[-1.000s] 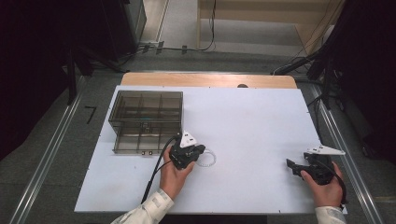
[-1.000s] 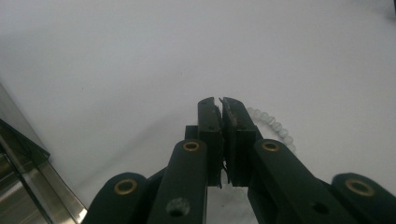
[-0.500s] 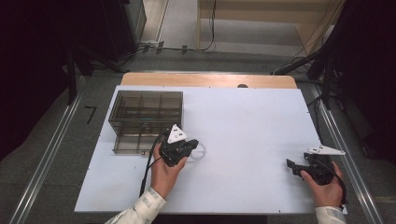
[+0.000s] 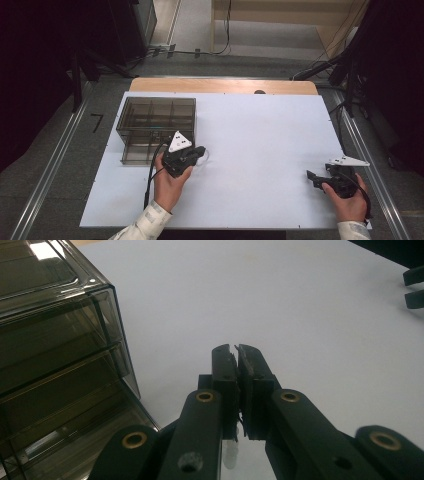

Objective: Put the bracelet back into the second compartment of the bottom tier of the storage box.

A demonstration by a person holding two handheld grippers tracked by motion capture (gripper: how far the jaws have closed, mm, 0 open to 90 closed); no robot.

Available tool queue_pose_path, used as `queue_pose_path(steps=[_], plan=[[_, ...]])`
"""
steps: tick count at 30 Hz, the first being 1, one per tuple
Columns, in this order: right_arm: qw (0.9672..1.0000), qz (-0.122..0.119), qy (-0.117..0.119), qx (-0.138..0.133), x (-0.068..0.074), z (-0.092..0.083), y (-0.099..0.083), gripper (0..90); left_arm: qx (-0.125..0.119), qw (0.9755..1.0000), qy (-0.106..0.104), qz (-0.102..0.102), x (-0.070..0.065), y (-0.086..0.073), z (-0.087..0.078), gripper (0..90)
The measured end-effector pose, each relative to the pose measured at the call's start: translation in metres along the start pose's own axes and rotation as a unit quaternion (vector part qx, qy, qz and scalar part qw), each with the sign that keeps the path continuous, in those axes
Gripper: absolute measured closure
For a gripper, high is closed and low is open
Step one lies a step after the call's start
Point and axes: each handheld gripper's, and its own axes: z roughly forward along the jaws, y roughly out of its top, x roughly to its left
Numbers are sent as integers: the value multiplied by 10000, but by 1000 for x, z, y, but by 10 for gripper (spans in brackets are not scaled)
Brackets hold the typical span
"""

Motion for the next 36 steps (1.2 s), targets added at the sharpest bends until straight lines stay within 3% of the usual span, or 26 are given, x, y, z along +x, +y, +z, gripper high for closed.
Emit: queue_pose_path(steps=[36], plan=[[10000,17,8,16,0,1,0,211,-342,9990,147,-257,21,5,-26,880]])
